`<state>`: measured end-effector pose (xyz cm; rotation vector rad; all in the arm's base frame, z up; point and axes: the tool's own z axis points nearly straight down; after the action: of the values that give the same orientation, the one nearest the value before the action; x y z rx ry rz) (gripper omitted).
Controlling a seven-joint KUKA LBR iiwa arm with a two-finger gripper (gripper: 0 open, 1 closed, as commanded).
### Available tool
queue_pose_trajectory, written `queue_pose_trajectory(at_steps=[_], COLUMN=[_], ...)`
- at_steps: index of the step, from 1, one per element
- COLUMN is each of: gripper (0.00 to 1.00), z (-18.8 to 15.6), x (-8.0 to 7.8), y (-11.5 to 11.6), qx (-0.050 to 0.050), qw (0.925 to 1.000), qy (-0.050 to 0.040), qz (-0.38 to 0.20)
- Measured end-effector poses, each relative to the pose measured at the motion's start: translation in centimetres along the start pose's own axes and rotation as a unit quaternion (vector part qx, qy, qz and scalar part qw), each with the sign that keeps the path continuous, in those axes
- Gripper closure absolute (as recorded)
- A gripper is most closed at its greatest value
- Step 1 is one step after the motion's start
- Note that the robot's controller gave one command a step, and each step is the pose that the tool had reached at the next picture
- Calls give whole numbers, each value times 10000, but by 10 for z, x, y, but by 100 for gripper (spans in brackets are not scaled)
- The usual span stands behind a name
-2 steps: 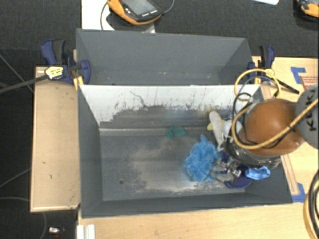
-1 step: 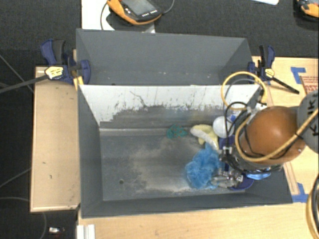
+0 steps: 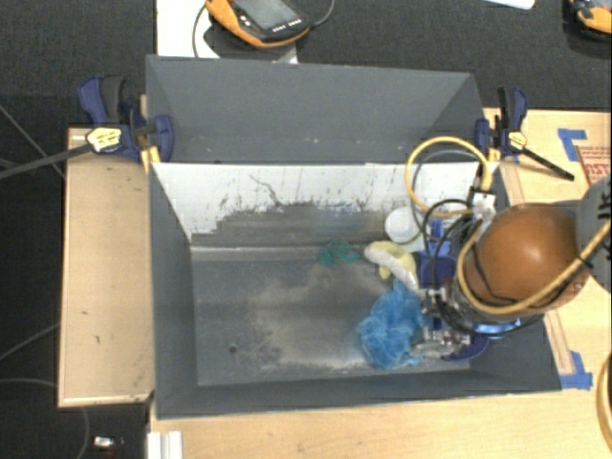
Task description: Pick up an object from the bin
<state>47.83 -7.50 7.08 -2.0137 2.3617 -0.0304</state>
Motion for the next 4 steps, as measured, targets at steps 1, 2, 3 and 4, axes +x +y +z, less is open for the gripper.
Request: queue_pose_trajectory(at_steps=[1,2,3,4], gripper=[100,100,100,100], z=[-1,0,0,0], x=[-6,-6,-7,7], y=[3,2,-1,-8], qx=[-6,-13,-5,-1], qw=[9978,9987,9982,9831], qy=[4,0,-5,-23], qz=[-666,-505,-608,-1832])
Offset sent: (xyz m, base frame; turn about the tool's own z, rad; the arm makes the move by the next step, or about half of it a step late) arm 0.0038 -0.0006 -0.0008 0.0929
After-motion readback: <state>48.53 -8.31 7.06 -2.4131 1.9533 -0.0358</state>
